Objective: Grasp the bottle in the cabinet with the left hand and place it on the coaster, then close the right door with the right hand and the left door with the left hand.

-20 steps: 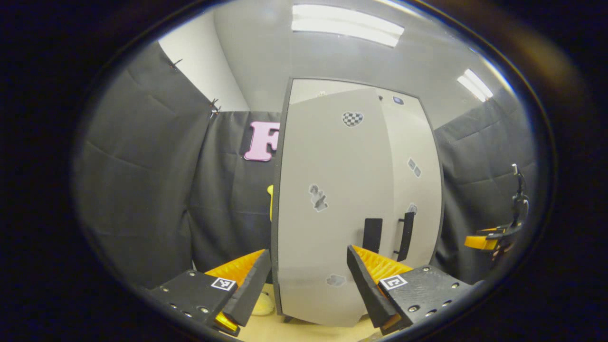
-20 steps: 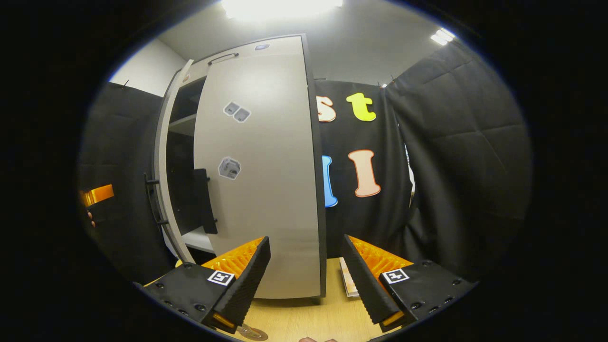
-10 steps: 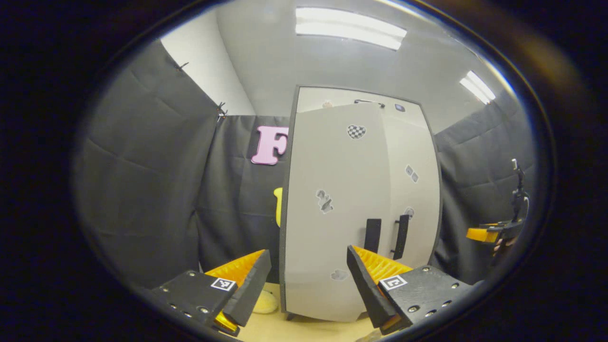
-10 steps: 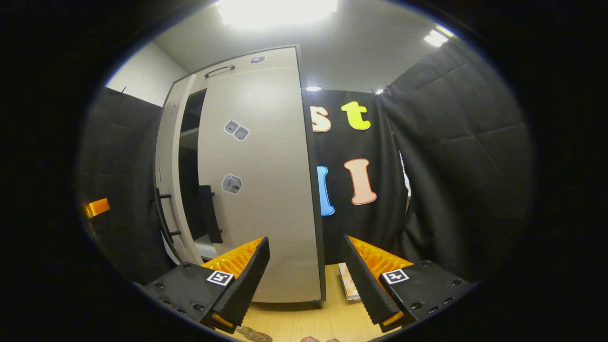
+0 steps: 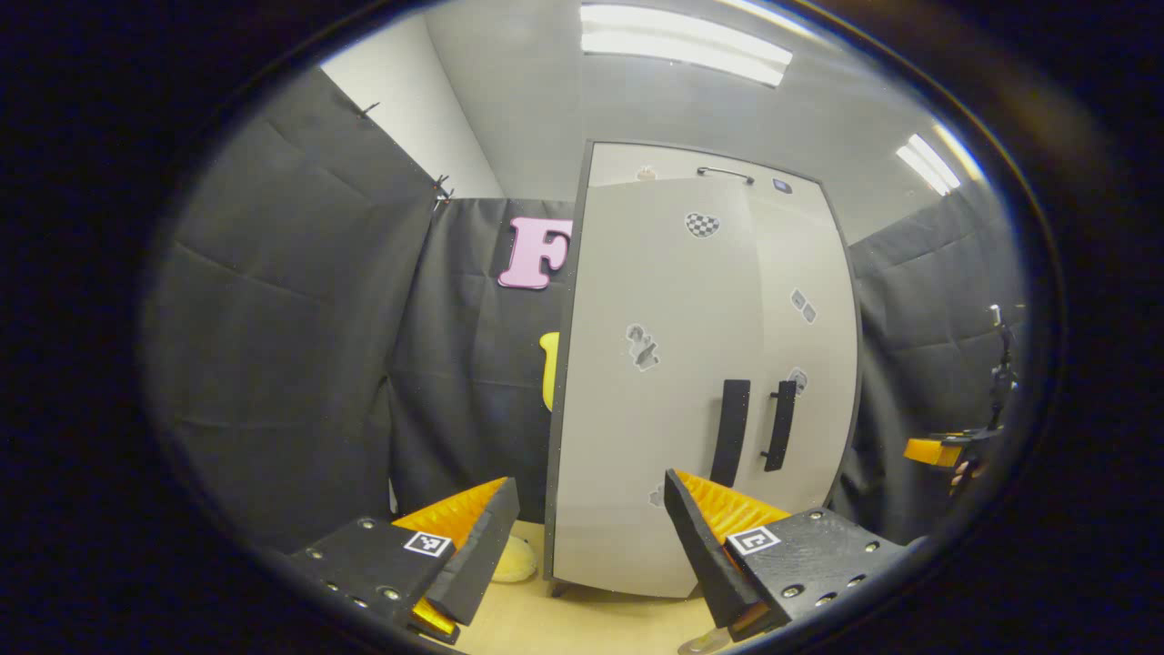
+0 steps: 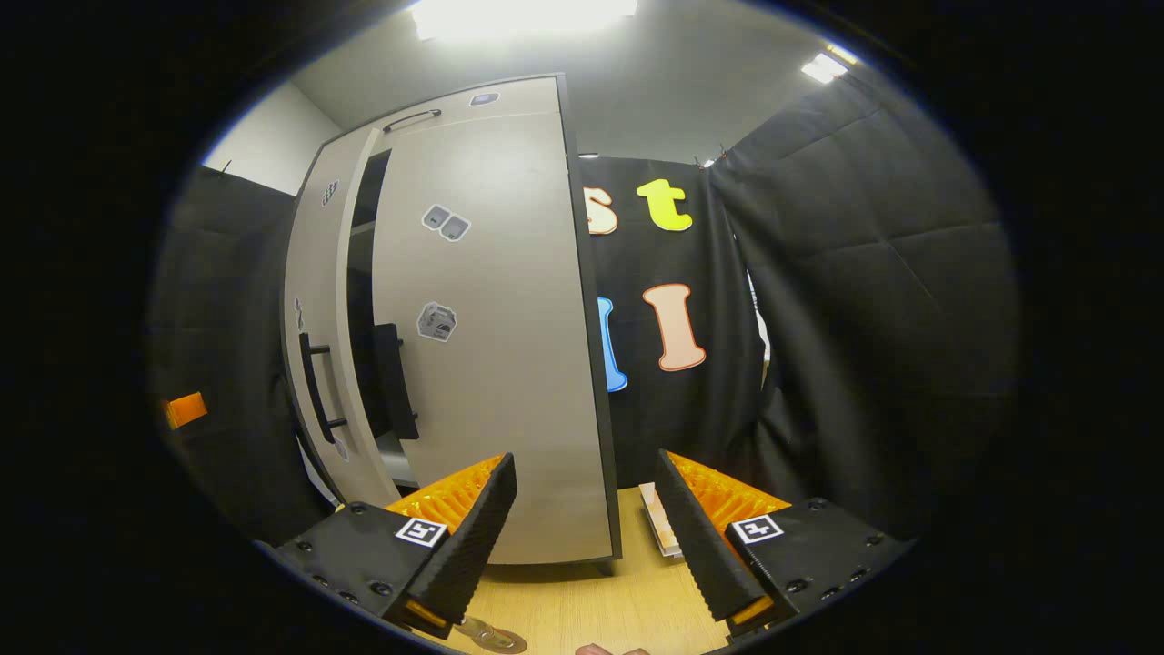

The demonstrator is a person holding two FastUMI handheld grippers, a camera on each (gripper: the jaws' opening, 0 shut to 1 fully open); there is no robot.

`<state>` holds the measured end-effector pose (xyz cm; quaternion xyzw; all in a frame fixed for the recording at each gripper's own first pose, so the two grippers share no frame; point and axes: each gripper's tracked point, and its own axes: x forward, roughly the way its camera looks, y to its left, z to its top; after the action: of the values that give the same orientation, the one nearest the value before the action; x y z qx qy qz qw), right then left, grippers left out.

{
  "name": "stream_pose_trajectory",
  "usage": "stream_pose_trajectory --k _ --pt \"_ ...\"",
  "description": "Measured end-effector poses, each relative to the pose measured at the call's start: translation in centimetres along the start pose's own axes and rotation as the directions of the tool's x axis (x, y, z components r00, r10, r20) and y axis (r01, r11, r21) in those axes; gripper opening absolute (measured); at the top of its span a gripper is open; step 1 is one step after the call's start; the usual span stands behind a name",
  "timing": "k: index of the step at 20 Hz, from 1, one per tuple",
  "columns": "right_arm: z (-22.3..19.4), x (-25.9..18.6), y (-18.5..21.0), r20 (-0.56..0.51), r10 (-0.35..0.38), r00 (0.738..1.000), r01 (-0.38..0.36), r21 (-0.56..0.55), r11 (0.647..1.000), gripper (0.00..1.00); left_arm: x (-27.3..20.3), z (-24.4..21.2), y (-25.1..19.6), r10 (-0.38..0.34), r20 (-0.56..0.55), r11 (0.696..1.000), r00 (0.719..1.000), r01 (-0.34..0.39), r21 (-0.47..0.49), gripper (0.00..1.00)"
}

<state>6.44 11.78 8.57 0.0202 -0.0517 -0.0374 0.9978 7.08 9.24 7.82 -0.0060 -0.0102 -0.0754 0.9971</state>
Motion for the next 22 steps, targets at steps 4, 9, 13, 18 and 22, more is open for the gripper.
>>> stream_pose_trajectory --k 4,9,13,18,22 --pt "0.1 0.4 0.5 0.009 -0.013 1.0 0.014 -0.017 1.0 0.98 0.1 -0.3 0.0 0.018 -0.007 1.0 1.0 -0.018 0.003 0.94" --pt "-0.3 1.4 1.8 0.009 -0.006 1.0 0.006 0.0 1.0 0.98 -0.1 -0.5 -0.1 0.001 -0.032 1.0 0.999 0.0 0.022 0.94" --pt "-1.4 2.8 2.1 -0.039 0.002 0.999 -0.003 -0.011 1.0 0.98 -0.2 -0.9 -0.1 -0.016 -0.062 0.998 0.998 0.02 0.063 0.94" --pt "-2.2 4.7 3.0 -0.099 0.035 0.994 -0.035 0.006 0.999 0.98 -0.3 -1.3 -0.2 -0.034 -0.079 0.995 0.996 0.041 0.089 0.94" --pt "-1.8 5.5 4.6 -0.098 0.066 0.993 -0.066 -0.003 0.998 0.98 -0.2 -1.4 -0.3 -0.046 -0.084 0.994 0.995 0.054 0.093 0.94"
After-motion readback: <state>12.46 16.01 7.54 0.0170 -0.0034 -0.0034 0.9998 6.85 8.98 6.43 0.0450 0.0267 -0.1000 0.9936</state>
